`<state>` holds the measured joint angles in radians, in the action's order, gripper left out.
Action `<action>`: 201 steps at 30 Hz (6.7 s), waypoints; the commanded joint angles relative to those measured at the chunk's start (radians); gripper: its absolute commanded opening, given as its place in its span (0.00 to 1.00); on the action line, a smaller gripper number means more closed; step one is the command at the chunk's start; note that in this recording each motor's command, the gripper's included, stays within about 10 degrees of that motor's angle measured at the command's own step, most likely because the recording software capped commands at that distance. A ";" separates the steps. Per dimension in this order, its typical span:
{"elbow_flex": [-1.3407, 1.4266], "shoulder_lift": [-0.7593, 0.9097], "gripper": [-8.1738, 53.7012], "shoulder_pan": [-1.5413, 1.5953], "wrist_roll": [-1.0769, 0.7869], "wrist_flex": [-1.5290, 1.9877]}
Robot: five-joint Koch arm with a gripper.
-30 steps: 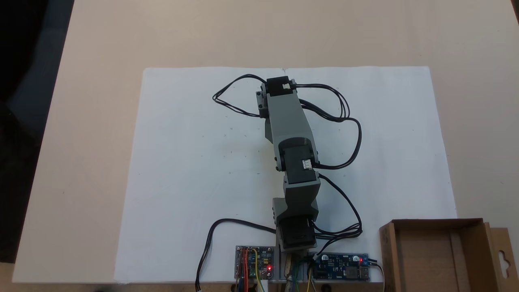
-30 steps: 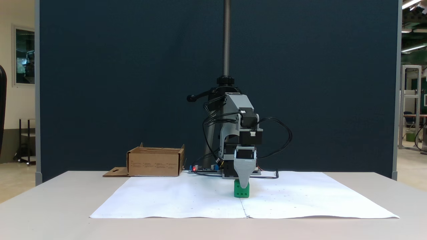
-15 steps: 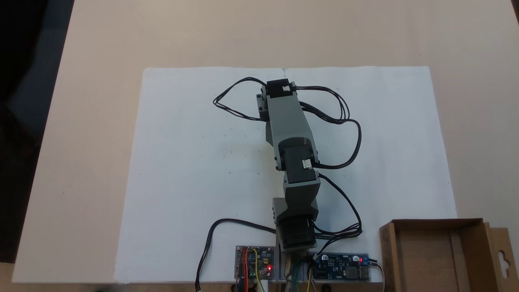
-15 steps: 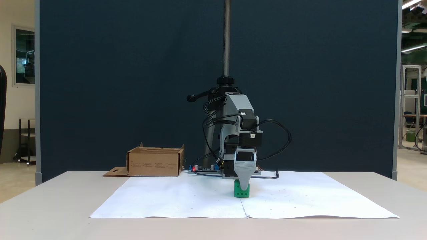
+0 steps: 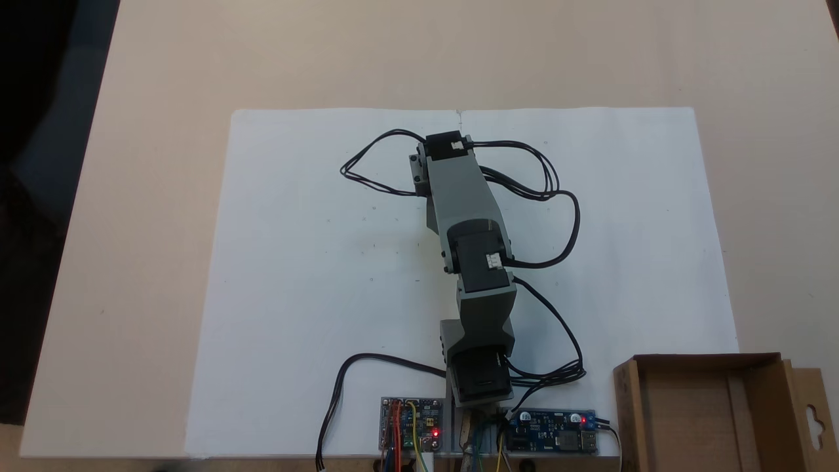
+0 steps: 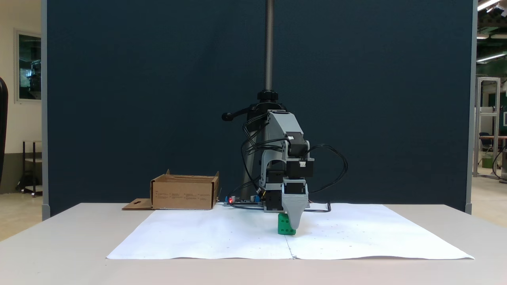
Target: Grasp a green dice and put it in the bin.
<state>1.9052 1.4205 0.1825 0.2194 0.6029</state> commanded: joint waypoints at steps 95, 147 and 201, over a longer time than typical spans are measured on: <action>-0.003 0.242 0.33 -0.293 -0.138 -0.322; -0.693 0.074 0.33 -2.008 -0.443 0.410; -0.696 0.304 0.85 -1.235 -0.104 0.107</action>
<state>1.2732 1.6828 -1.0907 0.0414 0.7915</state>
